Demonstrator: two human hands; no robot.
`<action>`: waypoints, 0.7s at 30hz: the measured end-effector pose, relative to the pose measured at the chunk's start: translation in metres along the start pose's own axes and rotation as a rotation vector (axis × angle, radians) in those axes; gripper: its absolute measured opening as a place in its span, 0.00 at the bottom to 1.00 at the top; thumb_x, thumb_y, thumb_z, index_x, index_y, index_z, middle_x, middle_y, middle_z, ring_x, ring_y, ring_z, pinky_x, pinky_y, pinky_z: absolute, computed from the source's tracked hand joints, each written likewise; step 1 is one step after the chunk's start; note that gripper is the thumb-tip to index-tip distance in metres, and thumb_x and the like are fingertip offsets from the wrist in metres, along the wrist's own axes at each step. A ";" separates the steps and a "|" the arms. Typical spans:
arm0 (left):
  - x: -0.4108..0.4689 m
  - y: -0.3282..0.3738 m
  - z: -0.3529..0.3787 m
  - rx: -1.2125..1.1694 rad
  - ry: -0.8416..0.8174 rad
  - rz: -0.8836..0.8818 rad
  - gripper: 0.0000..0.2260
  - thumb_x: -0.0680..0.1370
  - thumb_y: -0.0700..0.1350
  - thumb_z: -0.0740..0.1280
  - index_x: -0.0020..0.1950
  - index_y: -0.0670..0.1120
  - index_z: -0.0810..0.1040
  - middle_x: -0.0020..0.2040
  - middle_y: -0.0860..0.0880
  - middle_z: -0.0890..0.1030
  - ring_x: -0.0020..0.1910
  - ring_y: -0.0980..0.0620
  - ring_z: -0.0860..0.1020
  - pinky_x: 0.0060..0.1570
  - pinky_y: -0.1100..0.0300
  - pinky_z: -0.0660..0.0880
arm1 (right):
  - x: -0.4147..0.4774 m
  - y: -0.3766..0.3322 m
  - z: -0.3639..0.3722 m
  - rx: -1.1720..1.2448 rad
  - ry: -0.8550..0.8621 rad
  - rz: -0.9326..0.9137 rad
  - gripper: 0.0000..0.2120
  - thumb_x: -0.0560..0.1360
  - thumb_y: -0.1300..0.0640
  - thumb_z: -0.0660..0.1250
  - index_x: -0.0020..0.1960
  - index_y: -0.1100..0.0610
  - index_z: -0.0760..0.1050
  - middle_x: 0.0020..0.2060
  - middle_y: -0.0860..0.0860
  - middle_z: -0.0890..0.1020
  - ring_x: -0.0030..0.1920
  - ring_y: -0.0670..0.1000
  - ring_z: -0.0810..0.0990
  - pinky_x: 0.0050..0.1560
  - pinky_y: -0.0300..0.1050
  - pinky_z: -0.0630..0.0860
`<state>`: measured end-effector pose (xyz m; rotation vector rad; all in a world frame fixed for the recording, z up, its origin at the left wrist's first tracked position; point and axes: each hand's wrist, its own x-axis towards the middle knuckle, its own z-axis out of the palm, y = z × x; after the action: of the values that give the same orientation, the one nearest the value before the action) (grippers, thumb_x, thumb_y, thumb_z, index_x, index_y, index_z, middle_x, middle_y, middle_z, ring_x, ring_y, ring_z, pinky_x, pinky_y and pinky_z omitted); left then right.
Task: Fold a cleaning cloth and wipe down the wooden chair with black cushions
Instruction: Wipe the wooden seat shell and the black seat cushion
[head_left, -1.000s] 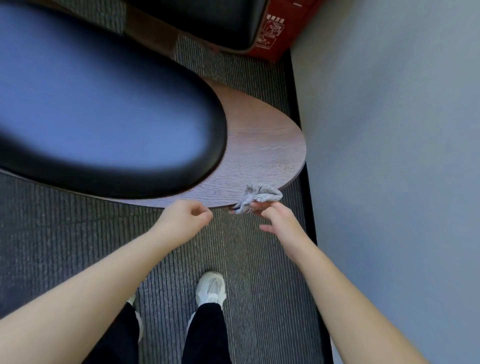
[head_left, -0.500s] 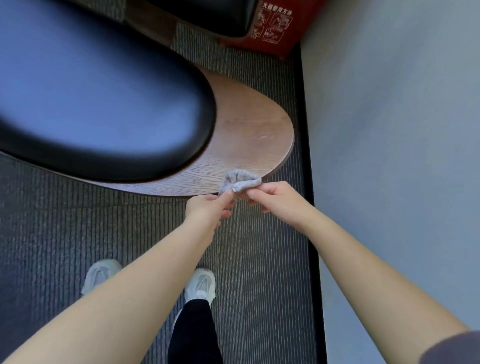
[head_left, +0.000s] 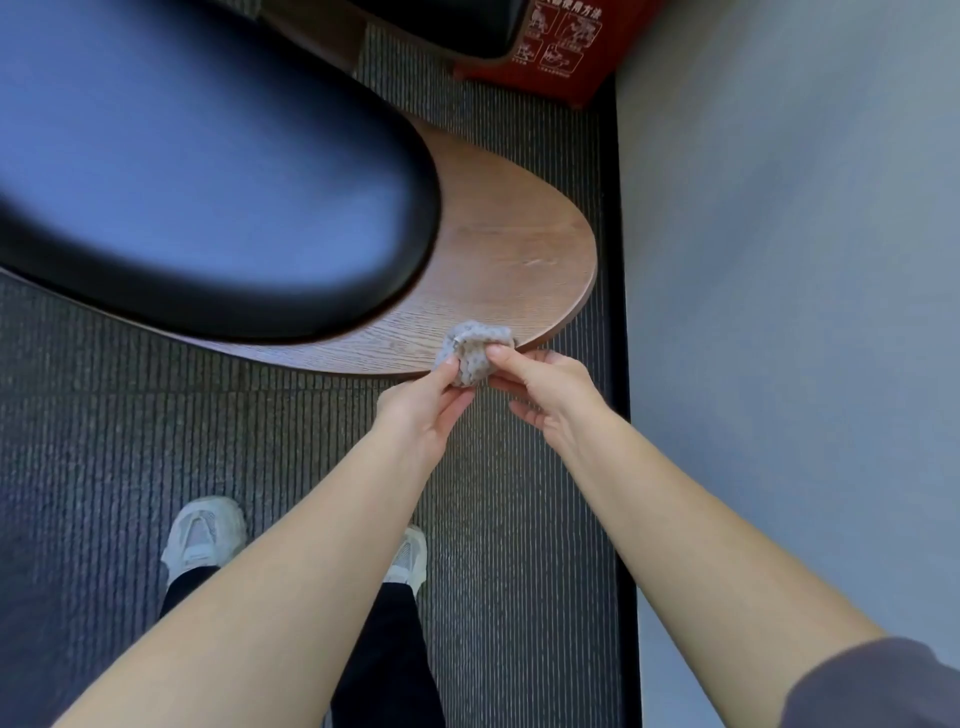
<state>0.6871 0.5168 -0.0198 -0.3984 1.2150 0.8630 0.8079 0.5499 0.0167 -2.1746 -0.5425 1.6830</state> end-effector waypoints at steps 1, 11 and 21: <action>0.002 0.001 -0.004 -0.006 0.018 0.002 0.05 0.79 0.37 0.67 0.53 0.35 0.76 0.61 0.37 0.79 0.46 0.50 0.81 0.52 0.57 0.75 | 0.000 0.003 0.005 0.008 0.015 0.001 0.12 0.71 0.56 0.75 0.51 0.56 0.75 0.47 0.52 0.86 0.47 0.48 0.85 0.47 0.44 0.73; 0.018 0.046 -0.073 0.018 0.201 0.059 0.25 0.76 0.35 0.70 0.71 0.31 0.66 0.62 0.34 0.78 0.48 0.47 0.82 0.37 0.62 0.81 | 0.005 0.038 0.098 0.134 0.093 0.119 0.20 0.69 0.57 0.77 0.58 0.59 0.77 0.50 0.51 0.85 0.50 0.49 0.83 0.39 0.40 0.70; 0.038 0.109 -0.149 0.129 0.249 0.149 0.19 0.78 0.36 0.68 0.68 0.34 0.71 0.60 0.37 0.80 0.55 0.47 0.82 0.53 0.58 0.79 | 0.013 0.054 0.207 0.172 0.036 0.223 0.22 0.69 0.56 0.77 0.59 0.61 0.76 0.54 0.52 0.83 0.54 0.49 0.81 0.56 0.45 0.68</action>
<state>0.5118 0.4969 -0.0862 -0.3205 1.5380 0.8746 0.6149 0.5158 -0.0704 -2.2000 -0.1425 1.7254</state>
